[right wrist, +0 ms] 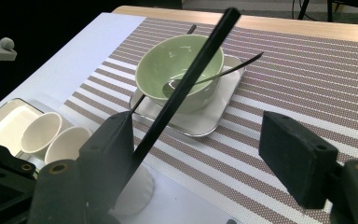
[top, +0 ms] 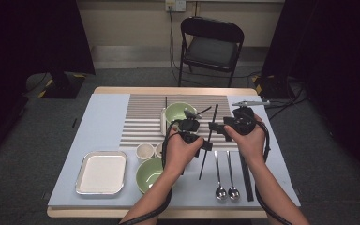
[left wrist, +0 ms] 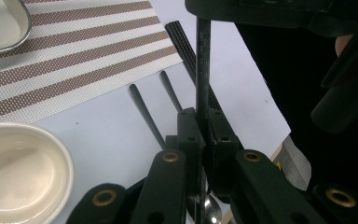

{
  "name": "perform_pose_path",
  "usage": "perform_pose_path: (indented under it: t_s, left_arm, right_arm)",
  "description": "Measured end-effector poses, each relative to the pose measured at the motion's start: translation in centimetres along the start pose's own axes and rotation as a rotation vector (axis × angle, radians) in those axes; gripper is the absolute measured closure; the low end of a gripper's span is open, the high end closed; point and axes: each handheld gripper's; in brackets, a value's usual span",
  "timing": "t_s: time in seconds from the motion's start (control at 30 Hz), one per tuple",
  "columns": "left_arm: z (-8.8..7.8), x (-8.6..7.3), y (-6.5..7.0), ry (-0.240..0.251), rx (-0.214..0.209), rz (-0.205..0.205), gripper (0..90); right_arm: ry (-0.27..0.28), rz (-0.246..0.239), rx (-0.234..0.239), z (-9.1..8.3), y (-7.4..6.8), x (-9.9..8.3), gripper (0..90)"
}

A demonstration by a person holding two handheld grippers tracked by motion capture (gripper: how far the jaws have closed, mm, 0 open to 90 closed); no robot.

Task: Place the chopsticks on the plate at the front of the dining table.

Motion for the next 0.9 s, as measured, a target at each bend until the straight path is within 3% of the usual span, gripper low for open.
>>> perform_pose_path:
  t_s: [0.9]
  left_arm:
    - [-0.19,-0.01,0.05,-0.013,0.01,0.015,86.2]
  right_arm:
    - [-0.003,-0.009,-0.014,0.1,0.83,-0.91,24.6]
Point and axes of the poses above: each handheld gripper's, and its own axes: z roughly forward along the jaws, x roughly out of its top, y roughly to its right, and after that the axes turned 2 degrees about z, right-handed
